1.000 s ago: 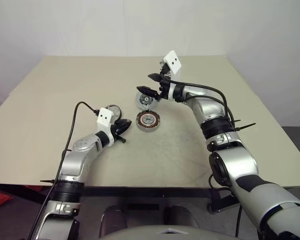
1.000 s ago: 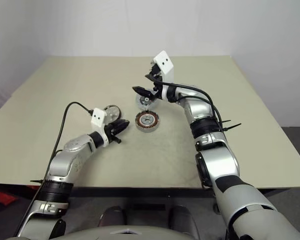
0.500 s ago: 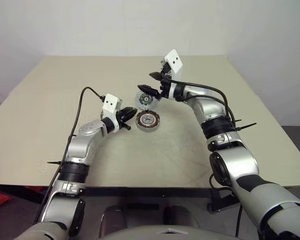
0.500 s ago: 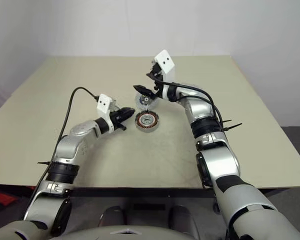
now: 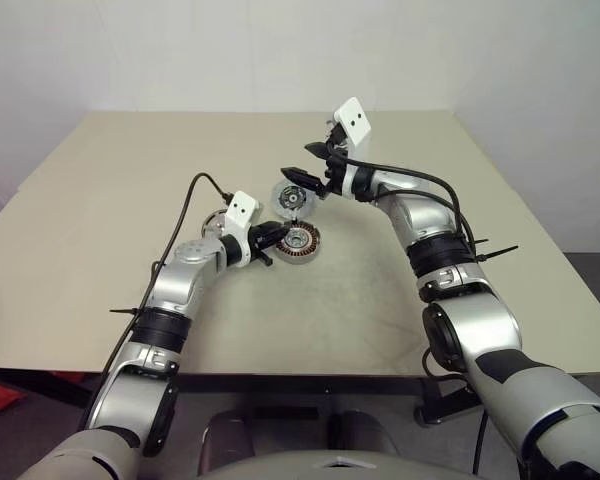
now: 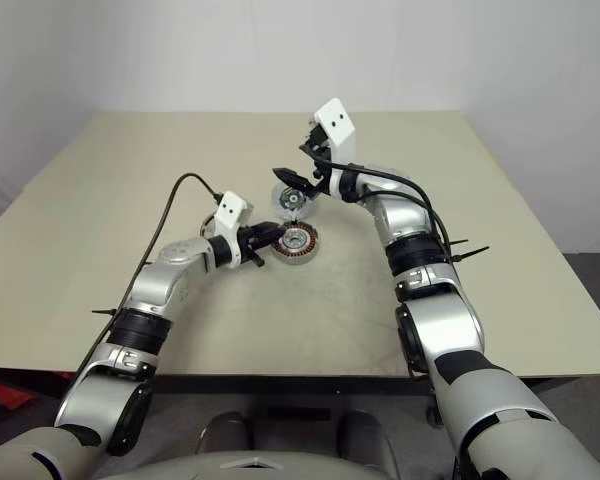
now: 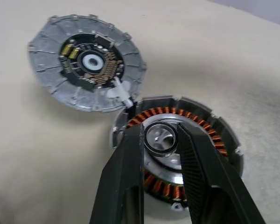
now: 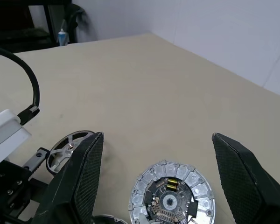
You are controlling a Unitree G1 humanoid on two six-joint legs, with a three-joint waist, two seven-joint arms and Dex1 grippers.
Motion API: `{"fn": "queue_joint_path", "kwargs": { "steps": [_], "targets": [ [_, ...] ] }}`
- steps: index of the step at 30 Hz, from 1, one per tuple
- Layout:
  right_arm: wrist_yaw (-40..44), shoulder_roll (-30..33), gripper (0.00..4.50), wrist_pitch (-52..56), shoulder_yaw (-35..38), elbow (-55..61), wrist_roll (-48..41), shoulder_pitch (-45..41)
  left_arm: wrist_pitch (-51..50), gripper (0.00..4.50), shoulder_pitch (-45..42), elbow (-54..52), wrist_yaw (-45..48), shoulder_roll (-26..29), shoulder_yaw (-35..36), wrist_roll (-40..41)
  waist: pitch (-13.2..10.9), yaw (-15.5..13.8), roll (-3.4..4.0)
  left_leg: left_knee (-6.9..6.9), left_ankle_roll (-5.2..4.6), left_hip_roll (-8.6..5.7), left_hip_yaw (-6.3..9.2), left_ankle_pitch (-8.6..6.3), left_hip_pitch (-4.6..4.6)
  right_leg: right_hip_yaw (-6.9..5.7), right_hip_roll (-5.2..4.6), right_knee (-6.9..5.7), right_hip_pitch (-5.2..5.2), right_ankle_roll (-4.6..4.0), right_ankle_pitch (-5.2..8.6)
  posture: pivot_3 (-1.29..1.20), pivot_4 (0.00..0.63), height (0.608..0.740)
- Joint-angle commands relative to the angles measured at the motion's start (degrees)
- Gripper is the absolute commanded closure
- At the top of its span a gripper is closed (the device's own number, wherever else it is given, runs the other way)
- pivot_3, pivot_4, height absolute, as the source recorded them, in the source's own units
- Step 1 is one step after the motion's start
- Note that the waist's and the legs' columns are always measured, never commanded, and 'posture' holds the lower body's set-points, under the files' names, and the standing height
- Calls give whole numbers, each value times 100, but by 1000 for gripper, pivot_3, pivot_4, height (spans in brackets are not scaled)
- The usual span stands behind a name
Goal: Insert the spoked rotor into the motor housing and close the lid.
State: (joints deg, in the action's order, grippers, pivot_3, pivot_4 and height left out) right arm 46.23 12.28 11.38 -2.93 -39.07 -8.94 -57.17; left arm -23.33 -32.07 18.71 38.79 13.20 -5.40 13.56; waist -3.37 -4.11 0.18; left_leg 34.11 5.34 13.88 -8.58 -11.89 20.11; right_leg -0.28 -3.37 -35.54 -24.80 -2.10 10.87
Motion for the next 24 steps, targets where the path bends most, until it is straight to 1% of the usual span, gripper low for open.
{"fn": "queue_joint_path", "kwargs": {
  "steps": [1,5,9,11,15,17,20,24],
  "targets": [
    [0,66,323,-82,64,372,-40,-23,148,3794,-219,27,87,-42,-43,-47,0,-1,0,0,0,0,0,0,0,0,0,0,0,0,0,0,0,740],
    [52,148,323,-43,25,517,-11,64,218,3794,-301,180,126,-87,-80,-117,0,-5,-1,0,0,0,0,0,0,0,0,-1,1,0,0,0,0,740],
    [431,522,323,-34,-98,919,43,299,262,3794,-354,266,135,-133,-94,-166,-1,-29,-2,1,0,-1,0,0,1,0,-1,0,1,0,0,0,0,740],
    [849,942,323,-235,-208,1144,136,462,281,3794,-357,287,142,-143,-105,-189,-3,-63,-4,1,-1,-1,0,0,2,0,-1,2,1,0,0,0,0,740],
    [2083,1819,323,-504,-435,1782,-2,870,298,3794,-337,292,160,-145,-110,-221,-5,-158,-8,4,-4,-4,0,-1,4,-1,-3,3,3,0,0,0,0,740],
    [2360,2088,323,-468,-479,1934,-17,959,298,3794,-323,291,166,-143,-111,-230,-6,-150,-9,4,-10,-3,0,-3,3,0,-2,4,6,1,0,0,0,740],
    [2573,2250,323,-402,-539,2018,25,1015,292,3794,-311,285,178,-147,-115,-238,-7,-118,-10,5,-13,-3,-4,-2,4,9,0,-3,11,0,0,0,0,740],
    [2813,2193,323,-271,-647,2378,-91,1227,285,3794,-328,295,185,-180,-115,-238,-7,-135,-10,4,-24,-1,-3,4,-2,7,2,-17,11,0,0,0,0,740]
  ]
}}
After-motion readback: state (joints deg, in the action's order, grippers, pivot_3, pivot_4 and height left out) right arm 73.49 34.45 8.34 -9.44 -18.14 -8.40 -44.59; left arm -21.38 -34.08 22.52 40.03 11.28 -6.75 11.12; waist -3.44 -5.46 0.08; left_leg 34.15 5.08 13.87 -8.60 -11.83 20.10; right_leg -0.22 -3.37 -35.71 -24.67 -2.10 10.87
